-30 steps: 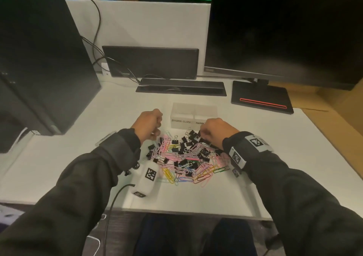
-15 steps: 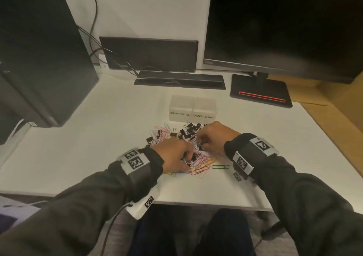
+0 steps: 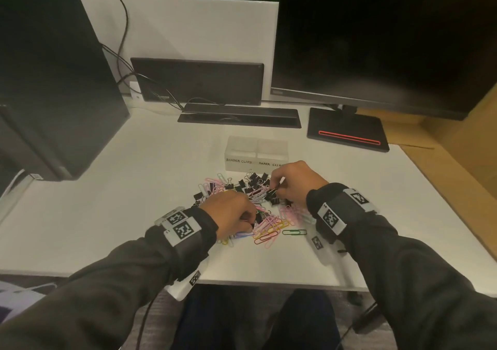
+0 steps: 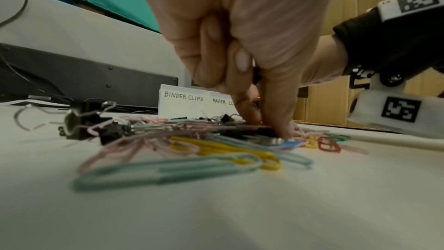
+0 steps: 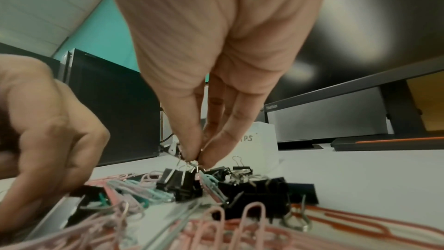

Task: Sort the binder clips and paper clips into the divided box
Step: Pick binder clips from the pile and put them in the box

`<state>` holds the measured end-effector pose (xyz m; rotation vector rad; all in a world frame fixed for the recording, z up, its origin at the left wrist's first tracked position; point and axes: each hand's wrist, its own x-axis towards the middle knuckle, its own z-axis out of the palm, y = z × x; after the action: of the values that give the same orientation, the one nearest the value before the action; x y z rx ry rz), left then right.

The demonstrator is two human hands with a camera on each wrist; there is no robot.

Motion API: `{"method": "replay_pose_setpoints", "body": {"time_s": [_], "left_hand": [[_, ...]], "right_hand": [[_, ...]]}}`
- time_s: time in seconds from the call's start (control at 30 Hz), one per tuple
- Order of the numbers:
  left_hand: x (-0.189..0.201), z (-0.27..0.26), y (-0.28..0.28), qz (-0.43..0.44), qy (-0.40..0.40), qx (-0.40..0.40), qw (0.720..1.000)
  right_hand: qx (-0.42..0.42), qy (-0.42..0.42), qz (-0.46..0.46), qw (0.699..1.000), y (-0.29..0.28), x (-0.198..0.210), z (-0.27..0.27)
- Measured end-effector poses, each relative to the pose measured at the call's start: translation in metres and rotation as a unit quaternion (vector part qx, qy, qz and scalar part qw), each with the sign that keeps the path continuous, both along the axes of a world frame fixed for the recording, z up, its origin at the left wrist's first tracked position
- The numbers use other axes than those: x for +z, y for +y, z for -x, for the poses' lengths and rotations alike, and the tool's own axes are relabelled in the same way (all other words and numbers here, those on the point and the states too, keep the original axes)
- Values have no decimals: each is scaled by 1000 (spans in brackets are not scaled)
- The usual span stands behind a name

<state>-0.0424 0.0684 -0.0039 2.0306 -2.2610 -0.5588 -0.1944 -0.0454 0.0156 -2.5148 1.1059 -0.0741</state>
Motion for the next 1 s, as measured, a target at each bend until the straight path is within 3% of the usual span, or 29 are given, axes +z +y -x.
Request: {"method": "replay_pose_setpoints", "body": {"time_s": [0.23, 0.5, 0.63, 0.83, 1.0], "left_hand": [[2, 0, -4, -14, -6, -7, 1000], [3, 0, 0, 25, -35, -43, 998], [-2, -5, -1, 46, -36, -55, 997], [-7, -14, -7, 57, -9, -59, 997], [-8, -16, -5, 61, 1, -27, 998]], "right_hand": [[-40, -33, 10, 999, -5, 4, 9], [-111, -95, 4, 989, -10, 6, 11], [-153, -144, -26, 977, -21, 11, 3], [-217, -229, -148, 937, -35, 19, -12], [-221, -245, -138, 934, -40, 26, -39]]}}
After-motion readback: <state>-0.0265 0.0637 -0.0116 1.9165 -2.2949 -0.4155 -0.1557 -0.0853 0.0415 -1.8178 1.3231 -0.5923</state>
